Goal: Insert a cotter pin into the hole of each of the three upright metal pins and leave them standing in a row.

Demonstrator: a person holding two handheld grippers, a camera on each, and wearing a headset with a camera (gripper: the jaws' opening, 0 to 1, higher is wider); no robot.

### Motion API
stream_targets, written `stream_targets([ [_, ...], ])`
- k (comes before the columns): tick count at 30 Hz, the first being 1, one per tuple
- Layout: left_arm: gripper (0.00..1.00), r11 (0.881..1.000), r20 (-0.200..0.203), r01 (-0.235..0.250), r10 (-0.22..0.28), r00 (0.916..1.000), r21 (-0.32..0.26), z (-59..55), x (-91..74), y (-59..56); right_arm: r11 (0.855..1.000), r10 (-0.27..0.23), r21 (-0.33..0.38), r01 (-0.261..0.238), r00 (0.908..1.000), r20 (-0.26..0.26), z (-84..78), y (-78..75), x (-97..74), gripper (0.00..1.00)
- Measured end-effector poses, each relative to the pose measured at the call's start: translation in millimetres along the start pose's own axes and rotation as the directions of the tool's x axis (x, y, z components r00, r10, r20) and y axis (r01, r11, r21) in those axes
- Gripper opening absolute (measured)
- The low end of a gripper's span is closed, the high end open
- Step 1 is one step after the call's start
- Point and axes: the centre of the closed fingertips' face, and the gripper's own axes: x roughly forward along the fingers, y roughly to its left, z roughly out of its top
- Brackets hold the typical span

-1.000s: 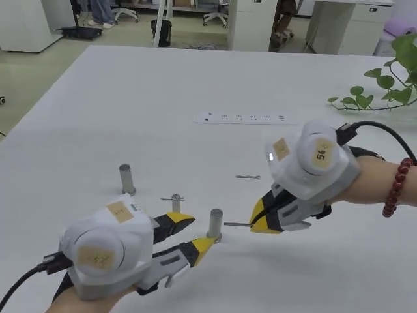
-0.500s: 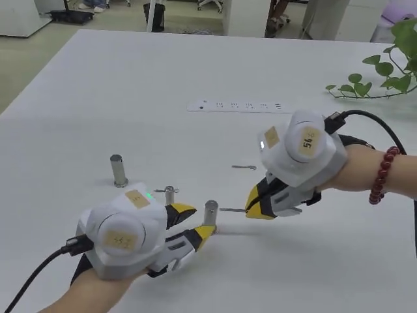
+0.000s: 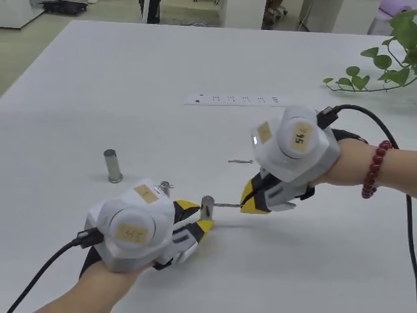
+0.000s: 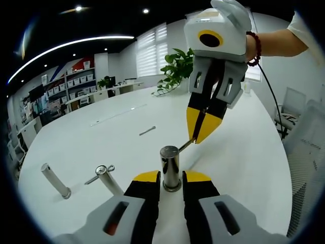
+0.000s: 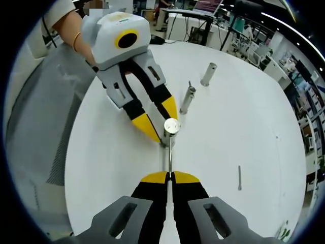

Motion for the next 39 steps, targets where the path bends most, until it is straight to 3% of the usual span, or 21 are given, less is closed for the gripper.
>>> stream_targets([
  [10,0.12,1.0,-0.002,-0.003,0.003,1.0,0.011,0.0,1.6,0.6,1.0,-0.011,-0.012,0.011,0.9998,0.018,6.4,-3.3,-2.8,0.03],
  [16,0.11,1.0,-0.003,0.005,-0.005,1.0,0.015,-0.2,1.8,0.5,0.999,-0.018,-0.043,0.018,0.9998,-0.004,6.9,-4.9,-1.0,0.03],
  [26,0.11,1.0,0.005,0.015,-0.015,0.9999,0.008,-0.1,2.4,1.1,0.996,-0.02,-0.083,0.021,0.9998,0.008,22.7,-4.5,4.3,0.03],
  [29,0.11,1.0,0.011,0.015,-0.015,0.9998,-0.007,-0.1,3.0,1.4,0.996,-0.019,-0.082,0.02,0.9997,0.015,25.5,-4.8,5.7,0.03],
  [33,0.11,0.996,0.031,0.02,-0.018,0.9994,-0.085,-0.1,4.4,1.5,0.996,-0.017,-0.082,0.019,0.9995,0.025,30.1,-4.5,7.7,0.03],
  [39,0.11,0.993,0.037,0.021,-0.017,0.9992,-0.112,-0.2,5.1,1.1,0.997,-0.017,-0.069,0.02,0.9993,0.033,33.5,-4.4,8.9,0.03],
])
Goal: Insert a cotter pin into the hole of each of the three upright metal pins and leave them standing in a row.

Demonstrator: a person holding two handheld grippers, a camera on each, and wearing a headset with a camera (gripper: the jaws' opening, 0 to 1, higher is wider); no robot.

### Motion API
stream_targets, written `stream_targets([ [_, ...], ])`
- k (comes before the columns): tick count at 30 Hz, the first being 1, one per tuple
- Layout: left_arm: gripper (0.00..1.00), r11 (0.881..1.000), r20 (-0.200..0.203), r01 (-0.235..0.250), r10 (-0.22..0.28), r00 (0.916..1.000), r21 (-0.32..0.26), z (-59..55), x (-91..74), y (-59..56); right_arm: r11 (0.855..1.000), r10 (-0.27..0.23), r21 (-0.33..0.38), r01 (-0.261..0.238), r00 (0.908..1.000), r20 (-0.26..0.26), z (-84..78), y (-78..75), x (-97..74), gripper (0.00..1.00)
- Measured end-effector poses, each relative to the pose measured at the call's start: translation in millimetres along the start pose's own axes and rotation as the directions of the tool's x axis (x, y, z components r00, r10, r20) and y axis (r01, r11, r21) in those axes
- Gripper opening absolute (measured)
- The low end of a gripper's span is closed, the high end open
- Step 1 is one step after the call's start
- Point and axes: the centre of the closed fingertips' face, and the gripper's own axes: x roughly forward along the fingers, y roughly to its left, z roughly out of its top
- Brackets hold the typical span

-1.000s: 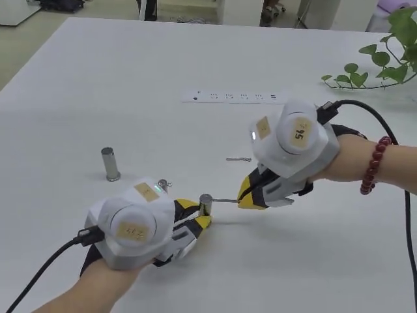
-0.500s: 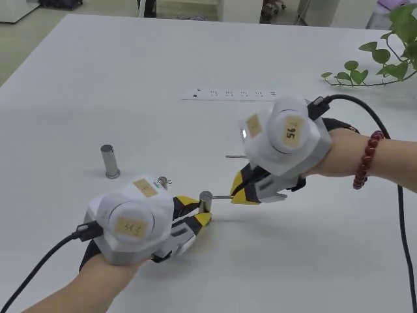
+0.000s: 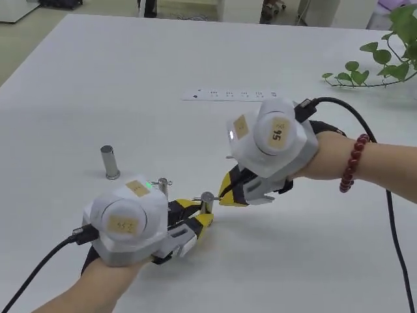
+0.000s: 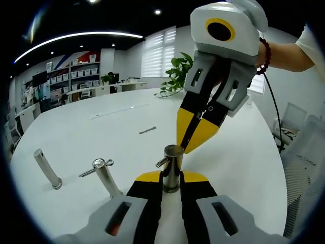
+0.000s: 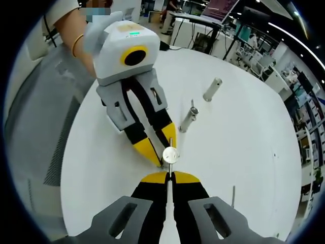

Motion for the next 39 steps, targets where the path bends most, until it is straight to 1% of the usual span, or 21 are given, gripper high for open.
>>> stream_targets([
  [6,0.11,1.0,0.005,0.007,-0.007,1.0,-0.021,-0.3,0.3,-0.6,0.999,0.003,0.043,-0.004,1.0,0.009,2.2,0.2,0.6,0.03],
  [11,0.11,1.0,0.008,0.009,-0.009,0.9999,-0.023,-0.5,-0.2,-0.6,0.998,0.001,0.062,-0.002,0.9999,0.012,3.6,0.4,1.6,0.04],
  [16,0.11,1.0,0.007,0.007,-0.007,0.9999,-0.023,-0.5,-0.4,-0.7,0.995,-0.004,0.101,0.001,0.9995,0.033,6.4,-0.3,2.7,0.04],
  [19,0.11,1.0,0.008,0.006,-0.006,1.0,-0.027,-0.5,-0.4,-0.6,0.995,-0.005,0.101,0.002,0.9994,0.035,5.7,-0.4,2.5,0.05],
  [21,0.11,1.0,0.008,0.005,-0.005,1.0,-0.025,-0.4,-0.5,-0.9,0.994,-0.008,0.111,0.004,0.9992,0.039,5.7,-0.6,1.1,0.05],
  [24,0.11,1.0,0.008,0.004,-0.004,1.0,-0.024,-0.4,-0.2,-0.9,0.991,-0.013,0.135,0.005,0.9982,0.059,8.3,-2.6,-2.9,0.1],
  [27,0.11,1.0,0.008,0.004,-0.003,1.0,-0.024,-0.5,-0.2,-0.7,0.991,-0.016,0.134,0.008,0.9978,0.064,8.0,-3.0,-6.4,0.11],
  [30,0.11,1.0,0.008,0.003,-0.003,1.0,-0.025,-0.5,-0.1,-0.7,0.992,-0.011,0.127,0.004,0.9984,0.056,5.4,-0.4,-7.9,0.11],
  [32,0.11,1.0,0.008,0.003,-0.003,1.0,-0.024,-0.5,0.0,-0.7,0.993,-0.001,0.119,-0.005,0.9988,0.049,3.3,2.3,-8.0,0.09],
  [35,0.11,1.0,0.008,0.005,-0.005,1.0,-0.024,-0.6,0.5,-0.7,0.995,0.002,0.103,-0.006,0.9993,0.038,1.1,4.4,-6.9,0.06],
  [36,0.11,1.0,0.009,0.007,-0.006,0.9999,-0.025,-0.6,0.6,-0.8,0.996,-0.003,0.094,0.0,0.9992,0.039,1.0,2.8,-6.5,0.06],
  [39,0.11,1.0,0.008,0.009,-0.009,0.9999,-0.022,-0.6,0.7,-1.0,0.995,-0.003,0.1,-0.002,0.999,0.044,2.3,1.9,-5.4,0.05],
])
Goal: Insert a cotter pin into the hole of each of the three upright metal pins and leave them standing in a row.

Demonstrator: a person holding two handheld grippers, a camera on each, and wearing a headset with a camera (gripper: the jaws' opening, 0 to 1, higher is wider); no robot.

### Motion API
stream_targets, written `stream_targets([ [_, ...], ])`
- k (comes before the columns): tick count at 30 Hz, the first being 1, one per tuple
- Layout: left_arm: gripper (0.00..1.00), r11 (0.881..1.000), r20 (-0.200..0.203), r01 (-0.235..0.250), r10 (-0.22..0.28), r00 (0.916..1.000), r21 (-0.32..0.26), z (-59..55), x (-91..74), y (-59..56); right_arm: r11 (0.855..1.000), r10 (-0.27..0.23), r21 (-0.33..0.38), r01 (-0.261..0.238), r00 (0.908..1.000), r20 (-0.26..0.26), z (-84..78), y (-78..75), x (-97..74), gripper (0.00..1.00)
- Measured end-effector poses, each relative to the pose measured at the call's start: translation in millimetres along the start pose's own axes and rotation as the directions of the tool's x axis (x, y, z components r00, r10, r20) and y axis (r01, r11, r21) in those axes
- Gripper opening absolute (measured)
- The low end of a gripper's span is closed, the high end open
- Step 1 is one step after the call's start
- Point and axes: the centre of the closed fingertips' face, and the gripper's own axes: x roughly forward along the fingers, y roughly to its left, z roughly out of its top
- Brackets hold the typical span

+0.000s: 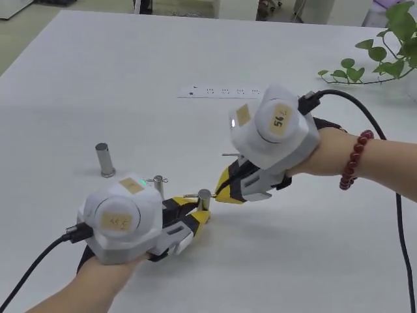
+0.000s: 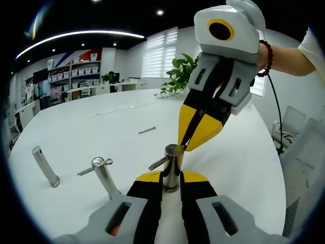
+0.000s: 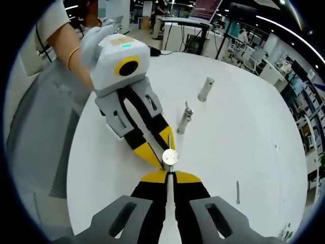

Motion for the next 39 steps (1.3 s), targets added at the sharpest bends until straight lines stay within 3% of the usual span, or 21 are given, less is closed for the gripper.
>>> stream_targets([
  [10,0.11,1.0,-0.002,-0.001,0.001,1.0,0.0,0.1,0.7,0.2,1.0,-0.001,0.008,0.001,1.0,0.007,2.3,-2.1,3.8,0.05],
  [13,0.13,1.0,-0.004,-0.012,0.012,0.9999,-0.019,1.3,0.1,1.6,0.999,-0.006,0.041,0.006,0.9999,0.011,2.4,-2.8,3.7,0.11],
  [17,0.23,0.999,0.001,-0.017,0.017,0.9999,-0.027,4.8,-2.6,6.9,0.998,-0.009,0.06,0.006,0.9993,0.037,5.2,-3.3,3.6,0.16],
  [26,0.31,1.0,-0.05,0.0,0.0,0.9988,-0.003,-6.9,-18.1,4.8,0.996,0.011,0.09,-0.02,0.9939,0.11,17.3,-0.3,7.6,0.19],
  [30,0.33,1.0,-0.023,0.007,-0.008,0.9997,-0.013,-4.0,-25.2,1.6,0.995,0.02,0.098,-0.031,0.9926,0.12,17.8,-0.1,11.1,0.19],
  [39,0.38,1.0,-0.017,0.023,-0.023,0.9996,0.01,-3.4,-34.1,-1.2,0.993,0.027,0.11,-0.041,0.9912,0.13,17.0,0.2,16.6,0.17],
])
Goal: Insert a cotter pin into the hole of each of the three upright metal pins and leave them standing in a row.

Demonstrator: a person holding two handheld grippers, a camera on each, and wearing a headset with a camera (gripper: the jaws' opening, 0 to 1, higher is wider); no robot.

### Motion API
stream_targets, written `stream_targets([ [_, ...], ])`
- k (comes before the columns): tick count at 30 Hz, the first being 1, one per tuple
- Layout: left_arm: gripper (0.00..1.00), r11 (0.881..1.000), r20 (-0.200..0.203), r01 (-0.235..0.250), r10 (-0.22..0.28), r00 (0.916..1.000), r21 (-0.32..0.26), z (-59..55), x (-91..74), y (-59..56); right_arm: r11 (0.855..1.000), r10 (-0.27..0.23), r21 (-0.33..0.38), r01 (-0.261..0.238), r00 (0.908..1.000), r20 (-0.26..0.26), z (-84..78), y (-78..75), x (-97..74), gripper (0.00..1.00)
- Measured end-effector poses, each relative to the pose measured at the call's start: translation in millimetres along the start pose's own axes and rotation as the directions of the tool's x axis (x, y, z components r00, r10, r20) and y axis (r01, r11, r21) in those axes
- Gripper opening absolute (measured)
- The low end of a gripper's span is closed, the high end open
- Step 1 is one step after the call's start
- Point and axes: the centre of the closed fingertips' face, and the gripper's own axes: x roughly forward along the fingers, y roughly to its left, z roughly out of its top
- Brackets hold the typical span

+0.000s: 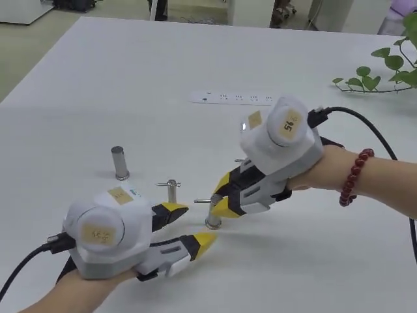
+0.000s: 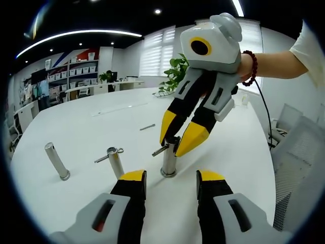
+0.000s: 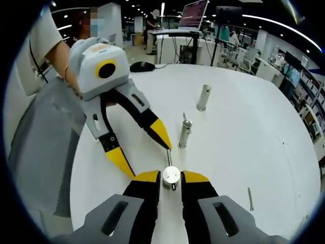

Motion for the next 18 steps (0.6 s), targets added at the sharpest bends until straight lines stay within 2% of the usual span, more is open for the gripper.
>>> stream_targets([
  [8,0.44,0.999,0.023,0.033,-0.033,0.9992,0.015,4.3,-8.3,-7.7,1.0,-0.005,0.0,0.005,0.9999,0.016,1.4,-1.2,0.7,0.15],
  [10,0.45,0.999,0.025,0.036,-0.036,0.999,0.016,4.9,-10.5,-9.0,1.0,-0.005,0.018,0.004,0.9998,0.017,1.5,-1.9,0.9,0.14],
  [18,0.46,0.999,0.023,0.047,-0.047,0.9986,0.015,-0.6,-24.9,-13.8,1.0,-0.011,0.023,0.011,0.9997,0.023,1.9,-2.1,0.3,0.13],
])
